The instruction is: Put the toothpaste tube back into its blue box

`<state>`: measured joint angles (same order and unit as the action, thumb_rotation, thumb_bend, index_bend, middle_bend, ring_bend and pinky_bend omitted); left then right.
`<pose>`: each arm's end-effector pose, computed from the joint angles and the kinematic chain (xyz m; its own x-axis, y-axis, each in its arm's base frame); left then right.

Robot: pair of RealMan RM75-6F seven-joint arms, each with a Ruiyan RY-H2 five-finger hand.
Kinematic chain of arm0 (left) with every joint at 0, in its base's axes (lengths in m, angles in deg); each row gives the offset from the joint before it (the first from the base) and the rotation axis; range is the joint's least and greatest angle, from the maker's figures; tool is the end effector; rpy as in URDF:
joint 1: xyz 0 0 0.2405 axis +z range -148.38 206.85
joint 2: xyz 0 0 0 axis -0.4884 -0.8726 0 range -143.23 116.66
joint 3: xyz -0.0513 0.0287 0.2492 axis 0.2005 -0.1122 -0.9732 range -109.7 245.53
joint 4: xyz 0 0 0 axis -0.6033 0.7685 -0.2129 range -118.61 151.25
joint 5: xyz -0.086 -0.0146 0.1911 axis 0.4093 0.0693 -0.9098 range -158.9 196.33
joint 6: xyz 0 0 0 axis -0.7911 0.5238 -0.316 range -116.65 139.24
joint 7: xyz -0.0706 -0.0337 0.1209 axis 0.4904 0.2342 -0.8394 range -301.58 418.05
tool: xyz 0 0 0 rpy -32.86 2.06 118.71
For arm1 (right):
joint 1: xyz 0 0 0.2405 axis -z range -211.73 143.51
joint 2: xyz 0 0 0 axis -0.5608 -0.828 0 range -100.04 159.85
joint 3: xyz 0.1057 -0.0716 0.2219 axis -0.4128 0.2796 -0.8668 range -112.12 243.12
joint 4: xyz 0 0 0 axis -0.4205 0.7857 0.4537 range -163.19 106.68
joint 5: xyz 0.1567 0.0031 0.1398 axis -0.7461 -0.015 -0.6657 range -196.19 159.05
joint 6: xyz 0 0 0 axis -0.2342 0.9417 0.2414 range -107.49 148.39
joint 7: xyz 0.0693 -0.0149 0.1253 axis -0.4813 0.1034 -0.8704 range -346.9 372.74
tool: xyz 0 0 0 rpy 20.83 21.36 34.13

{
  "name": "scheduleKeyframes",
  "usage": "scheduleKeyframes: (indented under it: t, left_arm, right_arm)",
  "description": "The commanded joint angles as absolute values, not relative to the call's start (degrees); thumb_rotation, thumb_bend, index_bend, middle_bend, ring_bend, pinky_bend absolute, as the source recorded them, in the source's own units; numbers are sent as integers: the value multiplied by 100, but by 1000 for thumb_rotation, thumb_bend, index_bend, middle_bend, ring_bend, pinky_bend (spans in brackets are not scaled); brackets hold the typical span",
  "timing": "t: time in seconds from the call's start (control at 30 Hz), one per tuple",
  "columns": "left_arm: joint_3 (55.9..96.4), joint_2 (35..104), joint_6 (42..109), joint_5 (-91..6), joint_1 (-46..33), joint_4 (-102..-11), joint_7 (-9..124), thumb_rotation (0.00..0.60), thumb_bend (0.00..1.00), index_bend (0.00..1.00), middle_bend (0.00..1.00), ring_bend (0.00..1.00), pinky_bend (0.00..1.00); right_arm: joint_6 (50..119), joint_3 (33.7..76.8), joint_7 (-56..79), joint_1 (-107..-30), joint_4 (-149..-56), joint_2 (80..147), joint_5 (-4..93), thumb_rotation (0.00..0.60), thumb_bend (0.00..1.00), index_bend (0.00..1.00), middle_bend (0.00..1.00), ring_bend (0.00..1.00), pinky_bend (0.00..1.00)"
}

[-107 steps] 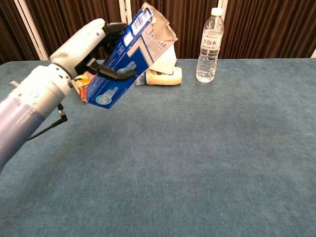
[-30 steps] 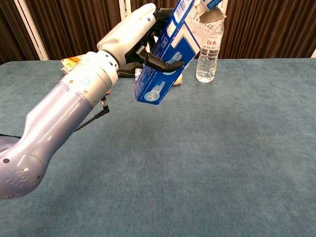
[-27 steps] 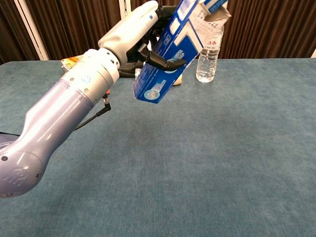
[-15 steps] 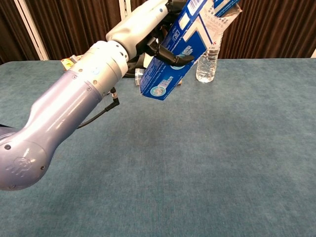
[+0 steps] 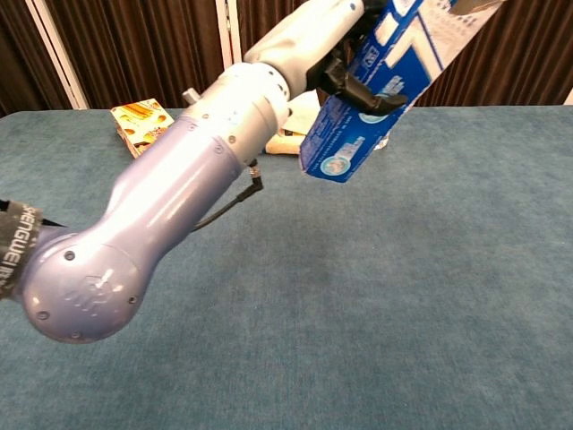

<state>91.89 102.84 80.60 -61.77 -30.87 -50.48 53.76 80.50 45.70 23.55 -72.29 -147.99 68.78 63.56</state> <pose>0.0514 0.3425 -0.0675 -0.0443 0.0449 0.9980 0.7423 -0.6671 0.0629 -0.0599 -0.3042 0.2192 0.5365 0.1531 0.8299 -0.6242 -0.5899 0.5123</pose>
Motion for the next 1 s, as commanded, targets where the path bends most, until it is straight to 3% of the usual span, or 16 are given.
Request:
scheduleKeyframes:
  t: [0.03,0.5,1.0]
  left_arm:
    - [9315,10379,8044,-6128,-3216,-5017,5332,600,371,330,495,490,547]
    - [9573,10534,8262,-6189,-3509,-5025,5369,600,370,330,492,491,547]
    - [9752,10647,8780,-6253,-3524,-4783,5933,600,371,330,490,491,545]
  right_arm:
    - [8205,4548,2304,-7189,-14761,6936,6432,600,736,915,817,663,729]
    - [8649,4572,2357,-7021,-14624,7048,6607,600,375,587,664,432,606]
    - [8998,4634,2485,-6814,-14412,7006,6821,600,311,483,602,335,561]
